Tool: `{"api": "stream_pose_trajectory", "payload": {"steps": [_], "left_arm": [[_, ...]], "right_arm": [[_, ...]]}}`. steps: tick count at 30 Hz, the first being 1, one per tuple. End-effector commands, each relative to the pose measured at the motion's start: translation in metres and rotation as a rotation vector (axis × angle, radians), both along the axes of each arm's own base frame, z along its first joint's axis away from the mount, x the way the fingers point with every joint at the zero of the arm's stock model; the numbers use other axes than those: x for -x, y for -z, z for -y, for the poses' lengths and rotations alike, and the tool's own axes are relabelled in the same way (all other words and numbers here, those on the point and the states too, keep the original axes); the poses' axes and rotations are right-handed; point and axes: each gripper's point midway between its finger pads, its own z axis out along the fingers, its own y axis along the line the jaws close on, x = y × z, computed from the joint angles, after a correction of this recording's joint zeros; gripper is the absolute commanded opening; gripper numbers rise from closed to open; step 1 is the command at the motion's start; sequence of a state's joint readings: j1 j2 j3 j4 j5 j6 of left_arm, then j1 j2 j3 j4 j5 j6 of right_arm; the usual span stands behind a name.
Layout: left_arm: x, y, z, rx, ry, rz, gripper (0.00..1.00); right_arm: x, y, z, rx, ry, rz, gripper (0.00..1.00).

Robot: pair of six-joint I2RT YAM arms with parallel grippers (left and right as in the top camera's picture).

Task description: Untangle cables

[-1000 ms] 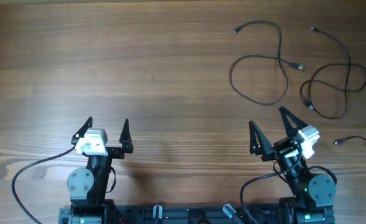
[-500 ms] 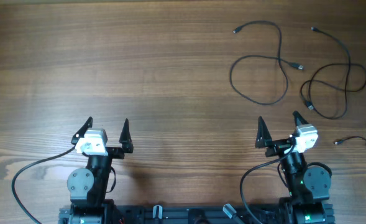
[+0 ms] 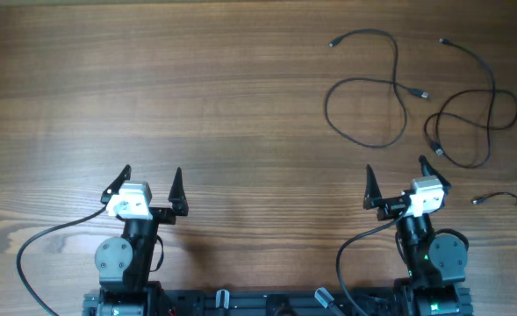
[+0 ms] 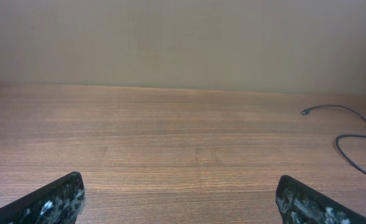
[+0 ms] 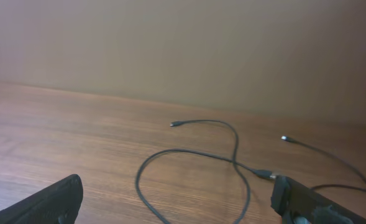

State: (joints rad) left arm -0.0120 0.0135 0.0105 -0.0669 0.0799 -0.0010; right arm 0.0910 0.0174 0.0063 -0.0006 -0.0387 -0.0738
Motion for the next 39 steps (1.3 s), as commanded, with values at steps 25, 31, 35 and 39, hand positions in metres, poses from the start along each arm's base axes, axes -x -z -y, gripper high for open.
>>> {"api": "stream_pose_trajectory", "payload": {"steps": [25,31,35,39], "left_arm": [[0.000,0.001,0.000,-0.008,0.002,0.001,1.00],[0.000,0.001,0.000,-0.008,0.002,0.001,1.00],[0.000,0.001,0.000,-0.008,0.002,0.001,1.00],[0.000,0.001,0.000,-0.008,0.002,0.001,1.00]], "right_arm": [[-0.001,-0.004,0.018,-0.053,0.089,0.014,1.00],[-0.001,-0.004,0.025,-0.077,0.117,0.014,1.00],[-0.001,-0.004,0.025,-0.078,0.116,0.014,1.00],[-0.001,-0.004,0.025,-0.077,0.116,0.014,1.00]]}}
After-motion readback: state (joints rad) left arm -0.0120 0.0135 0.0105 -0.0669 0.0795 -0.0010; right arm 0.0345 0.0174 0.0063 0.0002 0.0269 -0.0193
